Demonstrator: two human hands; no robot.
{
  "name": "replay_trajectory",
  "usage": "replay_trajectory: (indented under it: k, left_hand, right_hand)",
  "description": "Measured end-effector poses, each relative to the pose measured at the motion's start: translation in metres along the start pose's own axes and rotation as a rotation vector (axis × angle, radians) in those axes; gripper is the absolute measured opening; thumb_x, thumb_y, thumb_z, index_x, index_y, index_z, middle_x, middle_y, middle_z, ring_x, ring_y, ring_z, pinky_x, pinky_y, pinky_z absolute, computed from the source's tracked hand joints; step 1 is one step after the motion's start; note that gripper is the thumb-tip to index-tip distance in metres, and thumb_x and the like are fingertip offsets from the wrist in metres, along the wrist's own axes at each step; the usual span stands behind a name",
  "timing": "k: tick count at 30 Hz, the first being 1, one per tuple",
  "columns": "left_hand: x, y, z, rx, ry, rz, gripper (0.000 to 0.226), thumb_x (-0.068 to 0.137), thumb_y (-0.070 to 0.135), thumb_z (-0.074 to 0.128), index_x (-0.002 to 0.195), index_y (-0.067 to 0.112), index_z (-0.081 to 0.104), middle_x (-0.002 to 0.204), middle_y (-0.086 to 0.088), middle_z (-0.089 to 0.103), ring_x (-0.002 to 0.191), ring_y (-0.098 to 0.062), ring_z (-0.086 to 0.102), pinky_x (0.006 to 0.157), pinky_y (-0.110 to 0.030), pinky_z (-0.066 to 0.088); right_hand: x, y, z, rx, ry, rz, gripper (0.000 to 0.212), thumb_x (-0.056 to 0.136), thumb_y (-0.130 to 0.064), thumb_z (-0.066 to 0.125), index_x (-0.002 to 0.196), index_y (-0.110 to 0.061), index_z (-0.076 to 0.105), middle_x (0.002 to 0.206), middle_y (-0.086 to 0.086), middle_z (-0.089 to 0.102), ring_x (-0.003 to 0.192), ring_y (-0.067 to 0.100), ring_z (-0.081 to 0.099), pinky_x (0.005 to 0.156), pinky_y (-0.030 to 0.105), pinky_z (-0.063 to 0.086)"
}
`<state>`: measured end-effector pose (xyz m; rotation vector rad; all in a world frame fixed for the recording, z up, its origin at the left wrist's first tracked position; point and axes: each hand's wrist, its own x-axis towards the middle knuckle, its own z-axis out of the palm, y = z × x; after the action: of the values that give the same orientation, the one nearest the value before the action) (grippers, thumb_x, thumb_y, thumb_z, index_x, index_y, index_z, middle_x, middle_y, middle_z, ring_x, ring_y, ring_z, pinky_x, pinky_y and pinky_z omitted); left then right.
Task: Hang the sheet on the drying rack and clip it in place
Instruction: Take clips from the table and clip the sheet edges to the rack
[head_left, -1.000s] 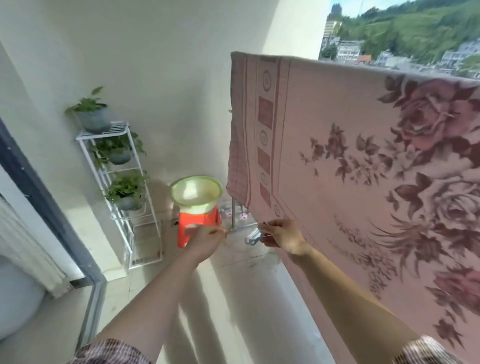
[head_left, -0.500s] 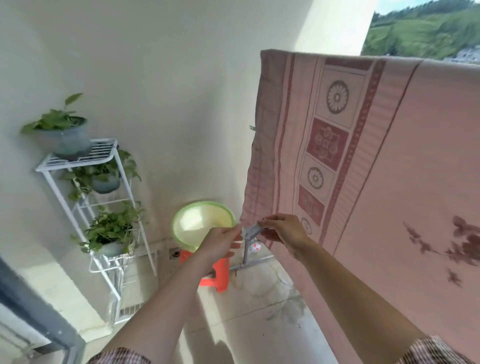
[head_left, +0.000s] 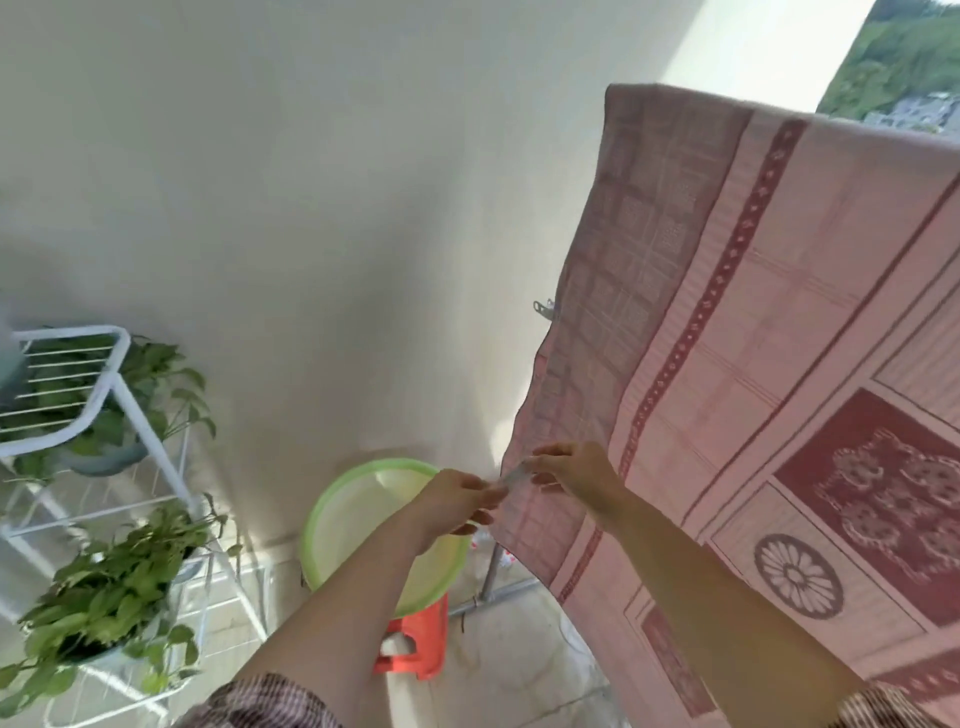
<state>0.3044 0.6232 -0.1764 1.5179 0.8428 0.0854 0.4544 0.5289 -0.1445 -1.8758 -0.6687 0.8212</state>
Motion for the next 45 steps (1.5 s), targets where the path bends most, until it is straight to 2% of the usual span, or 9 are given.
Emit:
replay_trajectory:
  k: [5, 11, 17, 21, 25, 31, 36, 39, 45]
  left_hand:
    - [0.099, 0.016, -0.033, -0.142, 0.062, -0.083, 0.024, 0.087, 0.029, 0.066, 0.071, 0.012, 0.061, 0.084, -0.011, 0.058, 0.063, -0.017, 0.053, 0.052, -0.02, 0.038]
    - [0.207, 0.034, -0.069, -0.335, 0.047, -0.173, 0.023, 0.09, 0.031, 0.062, 0.075, 0.016, 0.053, 0.065, -0.003, 0.049, 0.043, -0.008, 0.048, 0.033, -0.013, 0.03]
    - [0.28, 0.036, -0.065, -0.564, -0.11, -0.314, 0.016, 0.098, 0.028, 0.046, 0.104, 0.013, 0.047, 0.079, -0.006, 0.055, 0.052, -0.015, 0.053, 0.046, -0.021, 0.038]
    - [0.304, 0.034, -0.042, -0.616, -0.217, -0.297, 0.022, 0.1, 0.023, 0.045, 0.12, 0.015, 0.044, 0.091, -0.005, 0.063, 0.067, -0.017, 0.062, 0.056, -0.027, 0.048]
    - [0.314, 0.036, -0.027, -0.766, -0.228, -0.304, 0.014, 0.099, 0.02, 0.048, 0.111, 0.016, 0.045, 0.094, -0.01, 0.064, 0.076, -0.02, 0.061, 0.068, -0.033, 0.049]
    - [0.318, 0.036, -0.021, -0.704, -0.287, -0.289, 0.009, 0.1, 0.023, 0.043, 0.103, 0.014, 0.046, 0.078, -0.005, 0.063, 0.063, -0.013, 0.057, 0.057, -0.023, 0.045]
    - [0.329, 0.02, -0.036, -0.471, -0.305, -0.165, 0.011, 0.093, 0.026, 0.058, 0.093, 0.015, 0.061, 0.084, -0.004, 0.066, 0.077, -0.019, 0.061, 0.071, -0.035, 0.053]
    - [0.337, 0.011, -0.059, -0.319, -0.263, -0.042, 0.017, 0.085, 0.022, 0.069, 0.099, 0.013, 0.064, 0.086, 0.0, 0.067, 0.083, -0.015, 0.063, 0.077, -0.029, 0.053]
    - [0.351, 0.012, -0.091, 0.002, -0.296, 0.246, 0.015, 0.078, 0.01, 0.075, 0.084, 0.02, 0.067, 0.071, 0.01, 0.063, 0.058, 0.012, 0.057, 0.064, -0.006, 0.046]
  right_hand:
    - [0.086, -0.011, 0.012, -0.13, 0.133, 0.037, 0.016, 0.087, -0.007, 0.064, 0.102, -0.001, 0.067, 0.089, 0.011, 0.068, 0.078, 0.022, 0.064, 0.08, 0.035, 0.055]
    - [0.164, -0.025, 0.036, -0.393, 0.197, 0.101, 0.02, 0.089, -0.009, 0.06, 0.107, -0.007, 0.068, 0.093, 0.002, 0.064, 0.088, 0.015, 0.059, 0.078, 0.024, 0.046]
    - [0.205, -0.032, 0.051, -0.941, 0.228, -0.034, 0.03, 0.087, -0.002, 0.051, 0.112, -0.009, 0.065, 0.107, 0.004, 0.065, 0.095, 0.021, 0.06, 0.072, 0.027, 0.044]
    - [0.235, -0.045, 0.045, -1.497, 0.158, -0.347, 0.03, 0.056, -0.001, 0.073, 0.084, -0.009, 0.069, 0.083, 0.006, 0.069, 0.081, 0.023, 0.063, 0.074, 0.034, 0.053]
    - [0.265, -0.067, 0.042, -1.85, -0.099, -0.024, 0.034, 0.086, -0.013, 0.056, 0.118, -0.004, 0.059, 0.119, 0.017, 0.059, 0.121, 0.034, 0.045, 0.11, 0.049, 0.03]
    - [0.285, -0.075, 0.045, -1.806, -0.228, 0.564, 0.037, 0.094, -0.036, 0.042, 0.123, -0.018, 0.056, 0.122, 0.002, 0.059, 0.11, 0.026, 0.056, 0.092, 0.039, 0.04]
    - [0.284, -0.076, 0.041, -1.676, -0.092, 0.433, 0.01, 0.089, -0.012, 0.054, 0.092, -0.019, 0.06, 0.093, -0.003, 0.062, 0.098, 0.023, 0.059, 0.082, 0.035, 0.041]
    - [0.278, -0.079, 0.039, -1.66, -0.061, 0.356, 0.028, 0.086, -0.003, 0.056, 0.065, -0.017, 0.043, 0.063, -0.004, 0.04, 0.08, 0.024, 0.052, 0.078, 0.035, 0.039]
    - [0.276, -0.083, 0.037, -1.639, -0.114, 0.272, 0.022, 0.084, 0.006, 0.054, 0.085, -0.013, 0.064, 0.065, -0.002, 0.044, 0.072, 0.02, 0.047, 0.068, 0.033, 0.04]
